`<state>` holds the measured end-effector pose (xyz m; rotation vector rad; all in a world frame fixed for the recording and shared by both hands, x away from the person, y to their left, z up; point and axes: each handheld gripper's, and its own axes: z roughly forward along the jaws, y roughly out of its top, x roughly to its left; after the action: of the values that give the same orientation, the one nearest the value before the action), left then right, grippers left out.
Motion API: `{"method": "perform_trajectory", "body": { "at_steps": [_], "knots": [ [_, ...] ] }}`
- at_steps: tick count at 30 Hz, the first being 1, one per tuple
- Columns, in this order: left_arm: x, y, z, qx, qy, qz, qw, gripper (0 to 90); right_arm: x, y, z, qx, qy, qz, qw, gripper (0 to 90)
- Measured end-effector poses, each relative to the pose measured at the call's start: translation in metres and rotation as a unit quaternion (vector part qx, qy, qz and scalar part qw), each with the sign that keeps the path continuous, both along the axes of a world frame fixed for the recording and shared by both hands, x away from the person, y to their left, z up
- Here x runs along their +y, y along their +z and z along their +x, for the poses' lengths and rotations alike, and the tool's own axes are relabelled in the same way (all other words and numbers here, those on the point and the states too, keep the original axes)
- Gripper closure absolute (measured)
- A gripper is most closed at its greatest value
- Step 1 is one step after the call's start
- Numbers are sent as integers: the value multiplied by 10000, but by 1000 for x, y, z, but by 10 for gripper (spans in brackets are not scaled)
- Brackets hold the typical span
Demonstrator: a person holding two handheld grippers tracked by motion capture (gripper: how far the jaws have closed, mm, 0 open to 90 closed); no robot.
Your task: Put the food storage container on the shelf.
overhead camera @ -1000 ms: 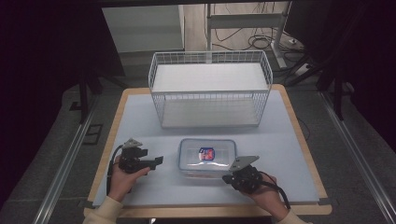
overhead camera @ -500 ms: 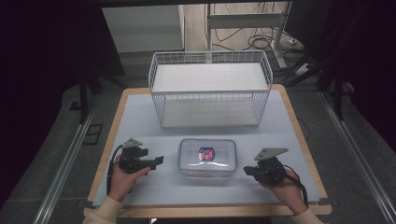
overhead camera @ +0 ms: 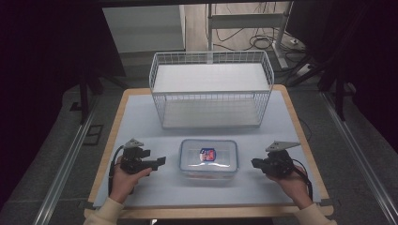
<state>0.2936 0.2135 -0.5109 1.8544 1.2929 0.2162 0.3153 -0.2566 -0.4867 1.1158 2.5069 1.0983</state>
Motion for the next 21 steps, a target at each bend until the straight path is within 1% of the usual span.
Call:
{"method": "perform_trajectory", "body": {
  "at_steps": [1,2,7,8,10,11,12,13,14,15,16,17,18,19,21],
  "knots": [
    [0,1,0,4,-19,-4,10000,195,-1,0,0,-4,-12,46,10000,813],
    [0,1,0,4,-19,-4,10000,195,-2,1,0,21,-32,112,9999,774],
    [-2,4,1,31,-130,-167,9998,193,-6,1,2,127,-71,444,9989,428],
    [-2,5,2,56,-168,-234,9996,193,-6,1,3,136,-84,499,9986,390],
    [-3,6,2,128,-269,-465,9985,189,-6,1,1,95,-128,570,9982,307],
    [-3,7,3,145,-292,-566,9979,188,-6,1,1,87,-129,610,9980,289],
    [-4,7,3,199,-333,-714,9967,188,-5,1,1,129,-132,660,9976,272],
    [-5,8,4,239,-346,-823,9957,188,-5,2,1,191,-118,776,9967,257],
    [-5,8,4,239,-346,-823,9957,187,-5,2,1,191,-118,776,9967,257],
    [-5,8,5,273,-370,-889,9950,186,-4,4,2,300,-78,998,9945,227],
    [-6,9,5,286,-392,-917,9946,186,-4,4,2,300,-78,998,9945,227],
    [-9,10,7,325,-414,-958,9940,185,-2,5,4,427,-64,1250,9912,207],
    [-9,10,7,325,-414,-958,9940,184,-2,5,4,427,-64,1250,9912,207],
    [-12,11,8,366,-464,-1064,9926,184,0,5,7,571,-22,1400,9885,198],
    [-15,12,11,421,-510,-1173,9909,184,3,5,10,649,0,1446,9874,194]
  ]
}}
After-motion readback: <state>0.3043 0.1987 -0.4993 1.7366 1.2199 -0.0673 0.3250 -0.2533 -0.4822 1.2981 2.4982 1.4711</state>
